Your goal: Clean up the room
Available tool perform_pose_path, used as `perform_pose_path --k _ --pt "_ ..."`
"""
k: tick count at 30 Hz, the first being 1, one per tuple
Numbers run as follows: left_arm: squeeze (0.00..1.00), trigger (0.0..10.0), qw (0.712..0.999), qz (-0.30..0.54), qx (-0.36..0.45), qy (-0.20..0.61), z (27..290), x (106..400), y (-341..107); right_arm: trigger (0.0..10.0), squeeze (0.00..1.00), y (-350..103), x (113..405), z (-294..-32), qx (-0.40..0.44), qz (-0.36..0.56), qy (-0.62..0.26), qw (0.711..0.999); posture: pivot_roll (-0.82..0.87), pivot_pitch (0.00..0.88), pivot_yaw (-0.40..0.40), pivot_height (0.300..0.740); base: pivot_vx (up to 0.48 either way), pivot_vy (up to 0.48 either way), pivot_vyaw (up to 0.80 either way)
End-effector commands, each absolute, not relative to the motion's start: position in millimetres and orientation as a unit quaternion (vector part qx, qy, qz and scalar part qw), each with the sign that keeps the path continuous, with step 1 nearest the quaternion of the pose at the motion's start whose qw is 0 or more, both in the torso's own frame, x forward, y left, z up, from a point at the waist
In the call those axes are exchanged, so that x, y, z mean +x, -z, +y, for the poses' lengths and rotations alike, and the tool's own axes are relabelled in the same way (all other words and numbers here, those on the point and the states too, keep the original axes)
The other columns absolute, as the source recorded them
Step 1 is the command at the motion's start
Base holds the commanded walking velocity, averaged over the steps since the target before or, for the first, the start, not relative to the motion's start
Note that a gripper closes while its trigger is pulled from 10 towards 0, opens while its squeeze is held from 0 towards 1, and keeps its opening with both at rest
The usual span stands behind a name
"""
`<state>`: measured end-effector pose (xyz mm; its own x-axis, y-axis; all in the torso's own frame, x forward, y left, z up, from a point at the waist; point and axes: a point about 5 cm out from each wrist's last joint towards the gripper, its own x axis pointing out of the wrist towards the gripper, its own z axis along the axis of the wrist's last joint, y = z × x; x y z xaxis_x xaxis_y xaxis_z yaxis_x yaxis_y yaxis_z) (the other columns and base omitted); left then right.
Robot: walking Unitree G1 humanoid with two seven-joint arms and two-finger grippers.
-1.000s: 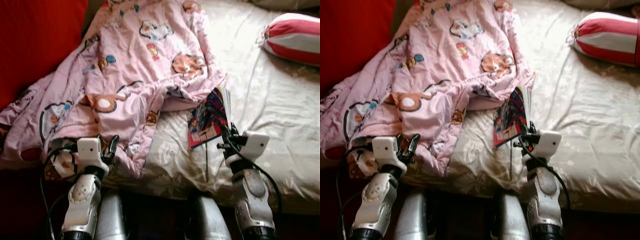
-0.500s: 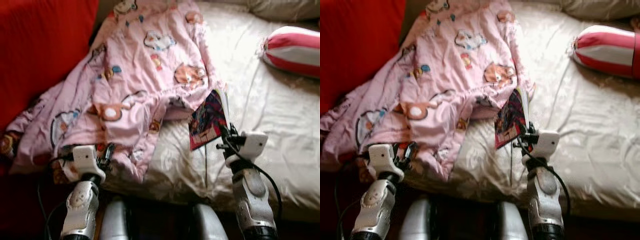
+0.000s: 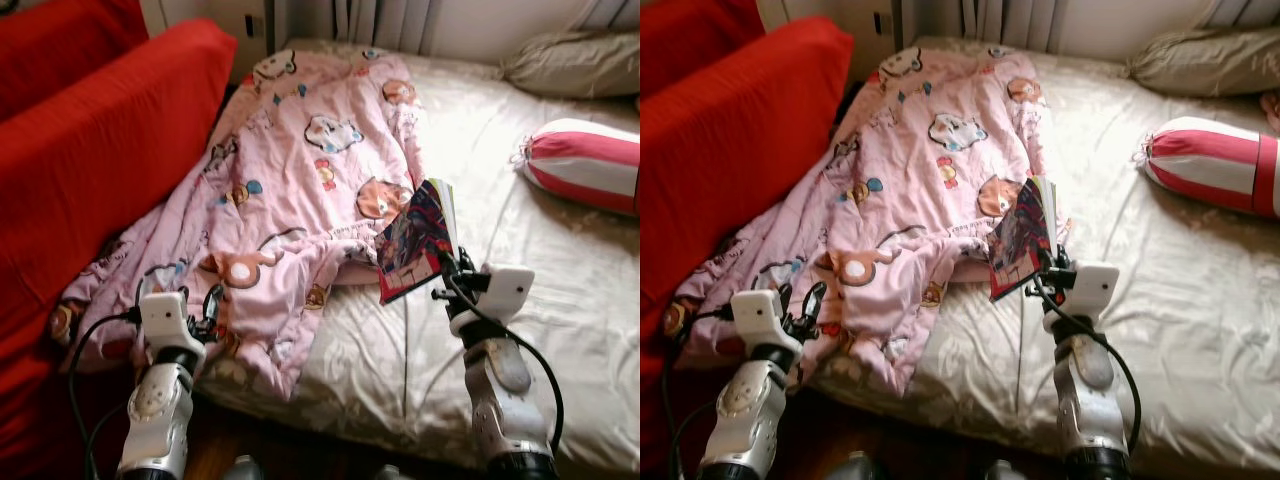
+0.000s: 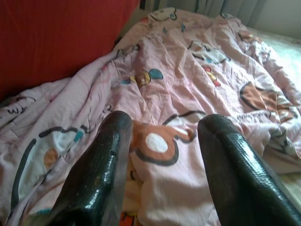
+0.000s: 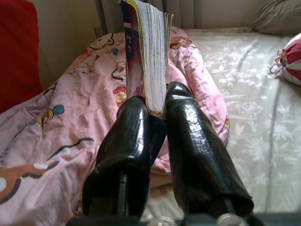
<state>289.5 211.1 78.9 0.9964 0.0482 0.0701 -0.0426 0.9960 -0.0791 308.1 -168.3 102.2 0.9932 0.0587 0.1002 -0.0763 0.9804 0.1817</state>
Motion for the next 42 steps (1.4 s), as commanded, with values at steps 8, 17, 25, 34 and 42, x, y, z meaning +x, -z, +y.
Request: perform_pose_path --k 8,17,25,34,42 --pt "0.0 10.0 0.999 -0.024 -0.035 -0.026 213.3 284.3 -71.7 10.0 0.0 -104.4 309.6 -173.8 0.094 -0.055 -0.011 0.994 0.09 0.127 -0.088 0.74 0.0 0.0 0.0" --pt "0.0 10.0 0.999 -0.027 -0.031 -0.024 214.2 284.0 -72.5 10.0 0.0 -101.4 309.5 -176.5 0.092 -0.045 0.011 0.995 0.09 0.142 -0.085 0.74 0.0 -0.25 -0.55" --pt "0.0 10.0 0.999 -0.028 -0.03 -0.026 214.9 283.7 -73.4 10.0 0.0 -101.2 309.7 -171.7 0.09 -0.049 0.01 0.995 0.09 0.149 -0.085 0.74 0.0 -0.322 0.0" --pt "0.0 10.0 0.999 -0.028 -0.03 -0.027 215.4 283.1 -73.2 10.0 0.0 -101.1 310.5 -171.7 0.097 -0.045 0.011 0.994 0.09 0.155 -0.085 0.74 0.0 -0.322 -0.4" --pt "0.0 10.0 0.999 -0.029 -0.03 -0.026 214.9 282.8 -73.3 10.0 0.0 -98.6 308.7 -172.0 0.095 -0.043 0.015 0.994 0.09 0.155 -0.086 0.74 0.0 -0.326 -0.36"
